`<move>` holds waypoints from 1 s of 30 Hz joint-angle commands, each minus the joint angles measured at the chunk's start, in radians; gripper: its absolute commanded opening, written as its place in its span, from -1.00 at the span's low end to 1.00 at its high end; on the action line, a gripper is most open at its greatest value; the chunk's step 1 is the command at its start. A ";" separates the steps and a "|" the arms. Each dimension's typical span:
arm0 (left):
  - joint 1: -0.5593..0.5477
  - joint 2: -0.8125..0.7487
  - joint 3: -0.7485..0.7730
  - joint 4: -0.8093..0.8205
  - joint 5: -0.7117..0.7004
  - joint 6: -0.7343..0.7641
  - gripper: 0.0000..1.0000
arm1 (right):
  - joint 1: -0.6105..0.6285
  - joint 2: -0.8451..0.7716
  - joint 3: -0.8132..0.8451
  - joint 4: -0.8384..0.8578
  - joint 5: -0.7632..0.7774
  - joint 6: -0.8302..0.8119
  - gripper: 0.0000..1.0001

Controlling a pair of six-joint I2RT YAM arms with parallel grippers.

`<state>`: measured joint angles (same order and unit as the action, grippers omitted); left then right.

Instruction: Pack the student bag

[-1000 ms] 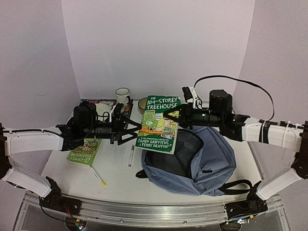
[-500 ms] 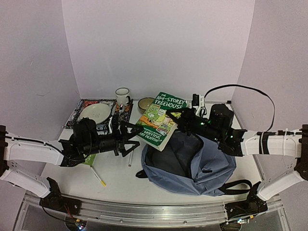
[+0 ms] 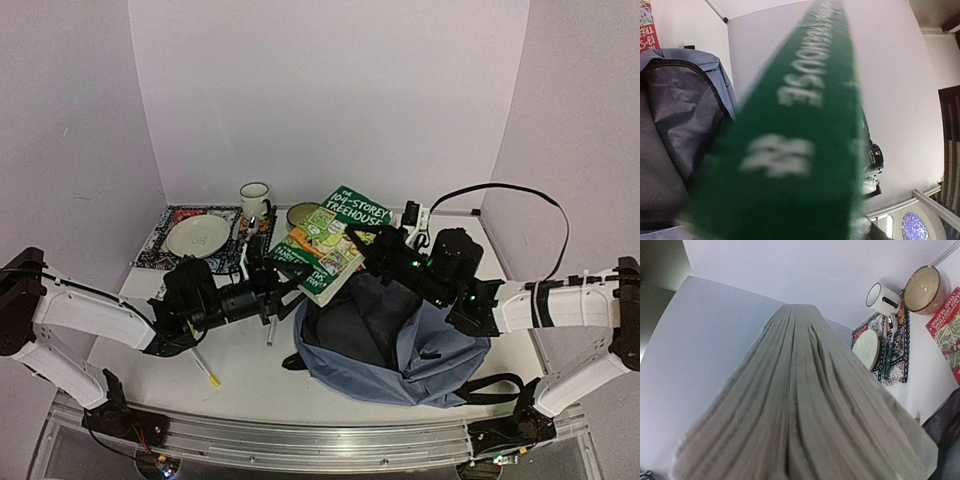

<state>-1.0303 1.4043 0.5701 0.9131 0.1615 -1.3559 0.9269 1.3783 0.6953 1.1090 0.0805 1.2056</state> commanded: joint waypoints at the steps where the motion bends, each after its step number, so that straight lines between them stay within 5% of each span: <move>1: -0.014 0.021 0.016 0.171 -0.016 0.007 -0.14 | 0.010 -0.001 0.007 0.198 0.039 0.031 -1.00; 5: -0.014 0.022 -0.008 0.186 -0.040 0.012 -0.72 | 0.010 0.000 -0.023 0.200 0.043 0.034 -1.00; 8: -0.013 0.012 -0.035 0.187 -0.064 0.022 -0.98 | 0.010 -0.020 -0.051 0.169 0.043 0.007 -0.58; 11: -0.012 -0.007 -0.077 0.187 -0.101 0.030 -1.00 | 0.008 -0.066 -0.062 0.021 0.053 -0.050 -0.19; 15: 0.010 -0.028 -0.128 0.182 -0.111 0.043 -1.00 | 0.000 -0.147 -0.055 -0.226 0.064 -0.150 0.08; 23: 0.073 -0.096 -0.195 0.125 -0.059 0.079 -1.00 | -0.042 -0.198 0.146 -0.971 0.105 -0.415 0.35; 30: 0.122 -0.213 -0.187 -0.070 0.016 0.127 -1.00 | -0.166 -0.172 0.192 -1.242 0.110 -0.536 0.44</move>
<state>-0.9236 1.2870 0.3428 0.8481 0.1248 -1.3009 0.8311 1.1910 0.8458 0.1357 0.1540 0.7943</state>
